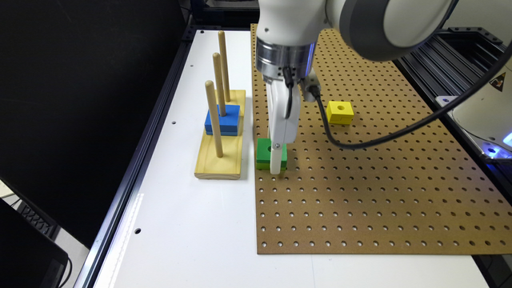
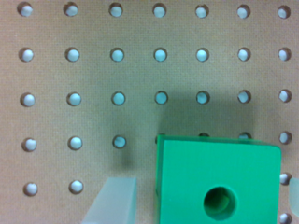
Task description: Pick up green block.
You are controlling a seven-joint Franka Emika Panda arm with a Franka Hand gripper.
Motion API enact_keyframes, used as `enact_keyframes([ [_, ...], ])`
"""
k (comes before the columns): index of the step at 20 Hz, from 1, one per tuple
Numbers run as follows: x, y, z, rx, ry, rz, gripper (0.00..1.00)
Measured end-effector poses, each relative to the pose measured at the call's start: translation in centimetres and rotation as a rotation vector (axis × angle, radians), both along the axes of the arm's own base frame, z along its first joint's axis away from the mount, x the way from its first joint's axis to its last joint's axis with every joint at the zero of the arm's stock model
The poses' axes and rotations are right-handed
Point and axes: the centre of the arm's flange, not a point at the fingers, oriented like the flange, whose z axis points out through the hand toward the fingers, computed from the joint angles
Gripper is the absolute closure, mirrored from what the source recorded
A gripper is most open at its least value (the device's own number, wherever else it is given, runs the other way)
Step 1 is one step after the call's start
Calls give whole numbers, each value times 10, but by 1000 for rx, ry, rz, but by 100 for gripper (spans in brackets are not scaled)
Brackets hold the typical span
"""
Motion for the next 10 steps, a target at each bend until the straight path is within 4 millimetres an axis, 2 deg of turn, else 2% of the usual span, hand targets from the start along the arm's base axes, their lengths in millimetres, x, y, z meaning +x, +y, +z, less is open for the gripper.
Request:
enact_keyframes([
  [1,0,0,0,0,0,0,0],
  [2,0,0,0,0,0,0,100],
  [10,0,-1,0,-1,0,-1,100],
])
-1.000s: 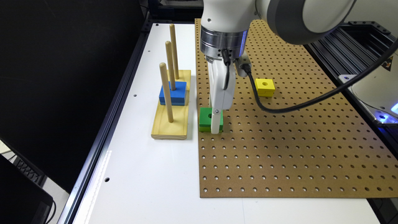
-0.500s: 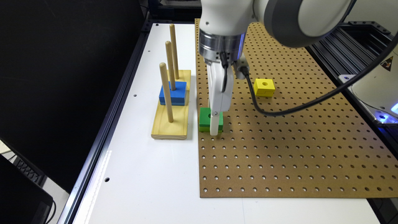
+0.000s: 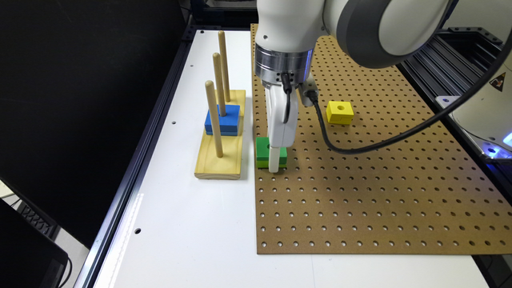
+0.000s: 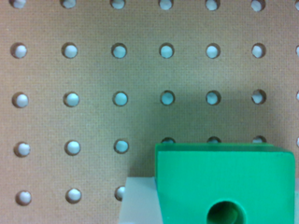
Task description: Pick up green block.
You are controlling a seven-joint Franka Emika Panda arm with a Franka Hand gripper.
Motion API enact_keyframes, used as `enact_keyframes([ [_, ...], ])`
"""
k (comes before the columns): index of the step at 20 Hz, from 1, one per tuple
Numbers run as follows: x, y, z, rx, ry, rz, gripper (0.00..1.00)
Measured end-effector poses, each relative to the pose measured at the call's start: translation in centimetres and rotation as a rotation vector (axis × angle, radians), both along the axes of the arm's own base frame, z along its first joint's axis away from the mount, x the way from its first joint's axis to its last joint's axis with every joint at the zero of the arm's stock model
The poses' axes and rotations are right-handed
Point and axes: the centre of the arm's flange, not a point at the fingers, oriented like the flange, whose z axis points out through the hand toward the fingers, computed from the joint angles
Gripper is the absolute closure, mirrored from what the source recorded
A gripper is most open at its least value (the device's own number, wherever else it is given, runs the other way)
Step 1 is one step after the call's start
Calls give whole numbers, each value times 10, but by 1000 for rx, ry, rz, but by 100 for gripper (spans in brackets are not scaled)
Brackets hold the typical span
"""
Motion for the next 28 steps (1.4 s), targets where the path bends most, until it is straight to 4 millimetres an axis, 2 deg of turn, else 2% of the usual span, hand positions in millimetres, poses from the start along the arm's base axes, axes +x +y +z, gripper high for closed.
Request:
enact_keyframes([
  [12,2,-2,24,-11,-3,3,100],
  [23,-3,0,119,-49,-11,13,100],
  [28,-7,0,146,-58,-24,14,100],
])
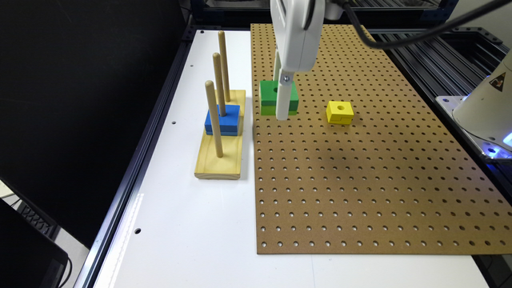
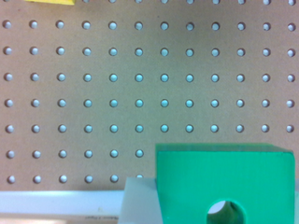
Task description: Pick up green block.
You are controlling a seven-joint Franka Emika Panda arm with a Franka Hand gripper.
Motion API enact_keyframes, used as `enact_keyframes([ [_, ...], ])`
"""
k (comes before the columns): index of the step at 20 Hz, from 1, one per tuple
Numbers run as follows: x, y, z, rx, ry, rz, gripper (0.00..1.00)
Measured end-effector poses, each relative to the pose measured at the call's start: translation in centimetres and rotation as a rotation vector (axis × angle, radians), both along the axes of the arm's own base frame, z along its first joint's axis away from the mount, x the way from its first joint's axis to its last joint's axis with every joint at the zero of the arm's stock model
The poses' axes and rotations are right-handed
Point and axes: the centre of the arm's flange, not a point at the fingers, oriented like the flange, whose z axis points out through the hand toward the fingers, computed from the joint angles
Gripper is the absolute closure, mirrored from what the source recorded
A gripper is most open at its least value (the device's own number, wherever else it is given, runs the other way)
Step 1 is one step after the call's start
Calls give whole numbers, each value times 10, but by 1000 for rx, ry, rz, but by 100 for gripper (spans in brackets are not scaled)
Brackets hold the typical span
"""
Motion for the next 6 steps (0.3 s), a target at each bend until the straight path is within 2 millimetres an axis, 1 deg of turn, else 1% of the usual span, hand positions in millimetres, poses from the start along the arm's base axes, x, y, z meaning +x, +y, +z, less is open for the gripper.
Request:
enact_keyframes([
  [3,-5,0,23,-8,-5,0,100],
  [6,-7,0,28,-11,-6,1,100],
])
